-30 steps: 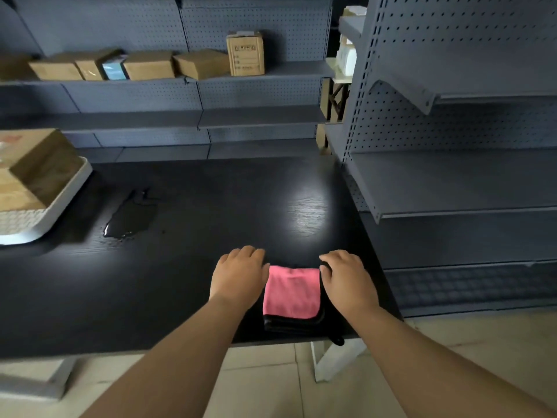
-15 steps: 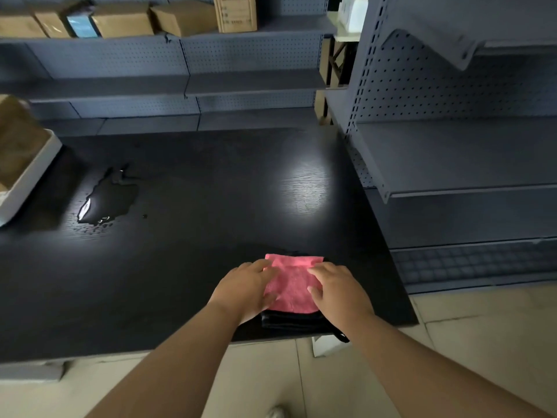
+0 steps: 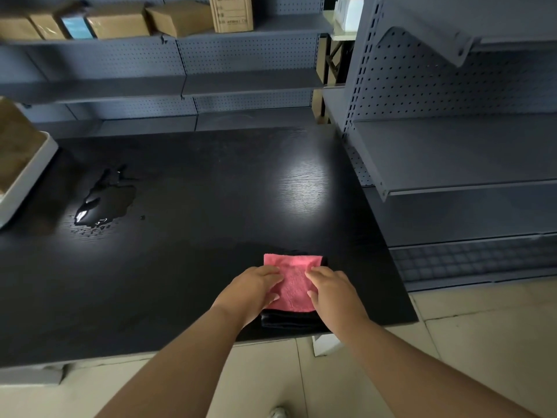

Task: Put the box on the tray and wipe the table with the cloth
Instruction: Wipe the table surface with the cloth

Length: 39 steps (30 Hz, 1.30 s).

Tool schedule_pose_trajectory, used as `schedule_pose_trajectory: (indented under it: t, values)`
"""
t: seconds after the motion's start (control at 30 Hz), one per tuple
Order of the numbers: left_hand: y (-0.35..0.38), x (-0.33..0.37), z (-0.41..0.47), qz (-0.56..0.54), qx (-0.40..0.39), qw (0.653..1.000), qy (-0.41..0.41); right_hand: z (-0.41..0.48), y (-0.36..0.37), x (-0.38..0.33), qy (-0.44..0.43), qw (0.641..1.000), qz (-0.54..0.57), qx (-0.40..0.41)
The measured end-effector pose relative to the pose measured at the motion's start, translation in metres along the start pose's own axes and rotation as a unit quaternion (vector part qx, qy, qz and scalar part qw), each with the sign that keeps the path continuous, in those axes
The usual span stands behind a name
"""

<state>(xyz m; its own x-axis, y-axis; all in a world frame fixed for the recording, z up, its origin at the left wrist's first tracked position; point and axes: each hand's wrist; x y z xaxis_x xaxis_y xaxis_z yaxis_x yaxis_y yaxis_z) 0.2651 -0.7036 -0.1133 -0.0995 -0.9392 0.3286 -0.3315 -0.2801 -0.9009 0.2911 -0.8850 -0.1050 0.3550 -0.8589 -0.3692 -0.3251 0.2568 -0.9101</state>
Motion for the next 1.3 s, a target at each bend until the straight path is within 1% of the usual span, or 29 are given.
schedule_pose_trajectory:
  t: [0.23,0.3,0.33,0.4,0.5,0.57,0.63,0.83,1.07,1.3]
  values:
    - [0.008,0.001,0.004,-0.015,0.036,0.999,-0.010,0.006,0.009,-0.001,0.022,1.000,0.019,0.000]
    - [0.008,0.001,0.005,-0.009,0.039,0.999,-0.013,0.006,0.009,0.004,0.025,0.997,0.076,0.004]
    - [0.007,0.000,0.005,-0.006,0.043,0.999,-0.016,0.007,0.008,0.005,0.028,0.992,0.125,0.017]
    - [0.004,-0.001,0.006,-0.015,0.042,0.998,-0.035,0.005,0.003,0.006,0.026,0.988,0.143,0.048]
    - [-0.006,-0.003,0.001,-0.027,0.069,0.997,-0.037,0.005,-0.009,-0.002,-0.012,0.993,0.104,0.056]
    - [-0.013,-0.004,-0.004,-0.006,0.094,0.995,-0.018,0.007,-0.018,-0.011,-0.005,0.995,0.089,0.046]
    - [-0.020,-0.004,-0.008,0.007,0.116,0.993,-0.003,0.008,-0.025,-0.016,0.001,0.995,0.072,0.068]
    - [-0.046,0.002,-0.019,0.039,0.160,0.986,-0.005,0.005,-0.046,-0.029,-0.041,0.989,0.077,0.121]
    - [-0.080,0.002,-0.040,0.069,0.205,0.976,-0.008,0.006,-0.070,-0.052,-0.058,0.986,0.081,0.133]
    - [-0.107,-0.024,-0.064,0.066,0.233,0.970,-0.020,0.013,-0.087,-0.095,-0.088,0.981,0.090,0.149]
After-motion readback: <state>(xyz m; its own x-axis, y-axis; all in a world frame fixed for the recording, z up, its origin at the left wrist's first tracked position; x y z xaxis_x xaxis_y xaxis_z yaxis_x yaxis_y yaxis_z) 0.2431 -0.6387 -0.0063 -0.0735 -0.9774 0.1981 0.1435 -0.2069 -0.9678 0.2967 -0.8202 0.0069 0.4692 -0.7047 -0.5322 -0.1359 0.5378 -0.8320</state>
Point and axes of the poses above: each hand's wrist, its own z-axis towards the middle knuckle, its own y-axis out of the palm, x = y × z
